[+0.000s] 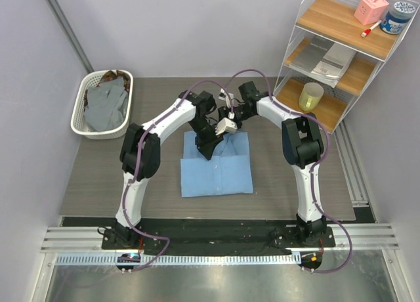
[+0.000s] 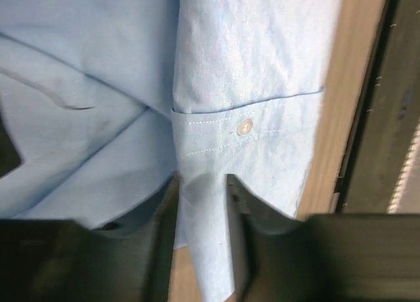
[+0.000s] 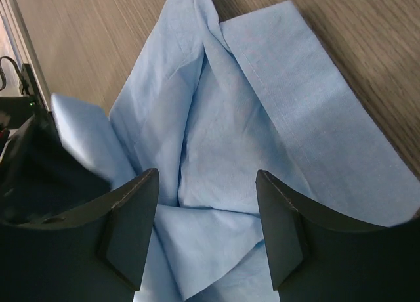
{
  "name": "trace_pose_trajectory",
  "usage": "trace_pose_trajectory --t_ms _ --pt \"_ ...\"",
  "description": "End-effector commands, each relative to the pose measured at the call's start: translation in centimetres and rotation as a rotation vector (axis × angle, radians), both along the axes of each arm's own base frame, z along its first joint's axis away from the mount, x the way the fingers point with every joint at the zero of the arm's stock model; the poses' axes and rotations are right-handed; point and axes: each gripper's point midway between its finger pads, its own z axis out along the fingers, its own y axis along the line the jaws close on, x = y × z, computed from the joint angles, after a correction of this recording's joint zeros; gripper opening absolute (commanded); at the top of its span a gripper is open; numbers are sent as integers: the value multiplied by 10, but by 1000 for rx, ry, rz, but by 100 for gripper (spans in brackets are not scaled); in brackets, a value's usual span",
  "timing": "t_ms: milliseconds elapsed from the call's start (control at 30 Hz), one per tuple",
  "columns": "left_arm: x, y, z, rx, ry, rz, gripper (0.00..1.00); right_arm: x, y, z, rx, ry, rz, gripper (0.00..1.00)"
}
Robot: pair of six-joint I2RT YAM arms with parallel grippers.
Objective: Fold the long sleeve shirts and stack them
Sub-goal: Fold the shirt
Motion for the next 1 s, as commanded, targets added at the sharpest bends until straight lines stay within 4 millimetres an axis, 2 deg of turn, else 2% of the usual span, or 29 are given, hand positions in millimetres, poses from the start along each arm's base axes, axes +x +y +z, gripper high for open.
trace_pose_trajectory --t_ms 0,33,67,100,133,167,233,300,400,467,500,567,633,667,733,800,867,967 --pt "22 -2 20 -39 -97 -9 41 3 0 16 20 -33 4 66" --pt "25 3 25 -44 -95 16 44 5 -1 18 21 -37 3 66" --pt "25 7 31 -58 -93 32 55 5 1 22 26 -43 6 66" --pt "27 10 46 -84 -118 73 57 6 1 26 30 -53 8 66" --pt "23 22 43 -78 -96 107 59 6 1 27 33 -57 12 65" --pt "20 26 42 -85 -92 126 66 7 2 27 34 -64 15 65" --pt "9 36 31 -73 -105 153 68 8 2 16 10 -60 13 64" --pt "0 41 18 -68 -97 154 69 3 2 4 -5 -43 23 62" --pt "-11 48 -14 -35 -75 192 68 -11 0 -25 -65 -36 55 56" --pt "-14 50 -25 -30 -83 171 67 -26 -2 -42 -83 -5 76 53" --pt "-23 56 -37 4 -72 159 66 -31 -3 -48 -92 3 82 52" --pt "-33 60 -45 22 -67 129 62 -47 -2 -57 -103 21 102 50" --pt "-51 65 -51 39 -31 105 55 -58 0 -60 -105 31 113 49" --pt "-57 66 -45 32 -33 100 54 -71 2 -61 -106 40 128 48" --pt "-75 71 -44 30 5 94 48 -83 5 -57 -103 54 131 48" --pt "-86 74 -33 22 15 96 47 -101 8 -49 -84 78 138 48" --pt "-89 72 -22 -1 18 106 51 -116 6 -45 -76 96 142 50" --pt "-84 60 4 -63 0 160 62 -109 9 -23 -54 65 117 52"
